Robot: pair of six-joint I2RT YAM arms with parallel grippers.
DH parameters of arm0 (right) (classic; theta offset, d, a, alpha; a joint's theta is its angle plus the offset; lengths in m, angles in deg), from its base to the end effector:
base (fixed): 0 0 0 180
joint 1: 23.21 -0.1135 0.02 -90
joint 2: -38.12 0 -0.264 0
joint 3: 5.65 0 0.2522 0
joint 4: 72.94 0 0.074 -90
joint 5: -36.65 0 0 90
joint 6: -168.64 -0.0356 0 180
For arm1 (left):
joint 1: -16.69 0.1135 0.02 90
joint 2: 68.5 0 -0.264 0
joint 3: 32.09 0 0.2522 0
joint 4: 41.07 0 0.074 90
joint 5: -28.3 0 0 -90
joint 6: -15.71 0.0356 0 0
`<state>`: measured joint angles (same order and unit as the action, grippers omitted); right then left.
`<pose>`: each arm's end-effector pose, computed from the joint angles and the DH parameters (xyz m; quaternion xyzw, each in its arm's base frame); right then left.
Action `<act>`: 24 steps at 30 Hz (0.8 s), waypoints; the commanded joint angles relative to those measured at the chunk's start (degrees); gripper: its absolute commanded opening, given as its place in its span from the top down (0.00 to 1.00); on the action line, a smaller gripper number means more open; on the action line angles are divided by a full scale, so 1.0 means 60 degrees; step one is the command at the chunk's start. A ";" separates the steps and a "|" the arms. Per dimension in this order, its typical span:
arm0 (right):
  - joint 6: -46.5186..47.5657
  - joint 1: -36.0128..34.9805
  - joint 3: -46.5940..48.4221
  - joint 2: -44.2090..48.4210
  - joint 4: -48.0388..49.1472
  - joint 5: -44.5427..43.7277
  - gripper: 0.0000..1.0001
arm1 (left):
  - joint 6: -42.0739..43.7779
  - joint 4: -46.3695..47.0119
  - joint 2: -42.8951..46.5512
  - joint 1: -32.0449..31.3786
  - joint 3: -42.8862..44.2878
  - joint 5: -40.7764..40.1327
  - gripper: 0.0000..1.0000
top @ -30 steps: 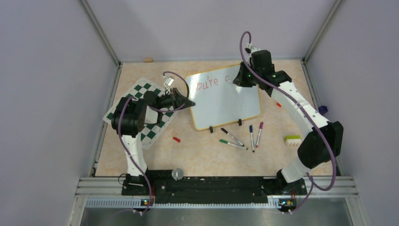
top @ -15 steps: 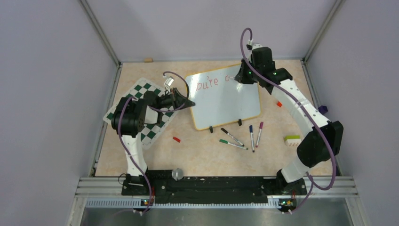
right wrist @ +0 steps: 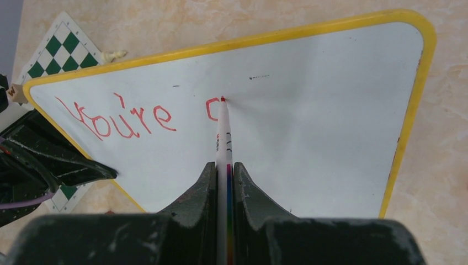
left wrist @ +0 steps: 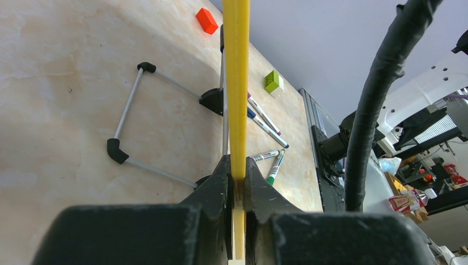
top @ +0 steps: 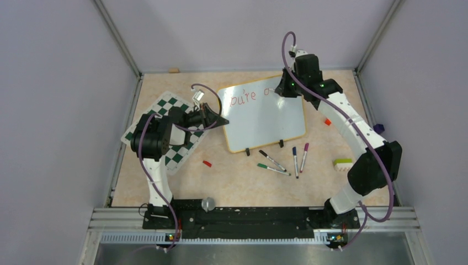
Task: Write a sentence on the whiteboard
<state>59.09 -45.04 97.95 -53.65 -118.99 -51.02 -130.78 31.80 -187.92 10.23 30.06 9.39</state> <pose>0.3388 0.1373 0.3675 -0.0271 0.8833 0.1820 0.4312 0.3623 -0.0749 0.1543 0.2116 0.6416 -0.6382 0.3692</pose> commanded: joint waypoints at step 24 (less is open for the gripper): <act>0.0370 0.0090 -0.1723 0.2470 0.1307 0.1362 1.00 | 0.0128 0.1030 0.0335 0.0036 0.0140 0.0402 1.00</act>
<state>60.16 -44.86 89.05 -44.14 -116.76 -47.55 -130.80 32.13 -187.92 10.23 30.10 9.59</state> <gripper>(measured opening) 0.091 0.075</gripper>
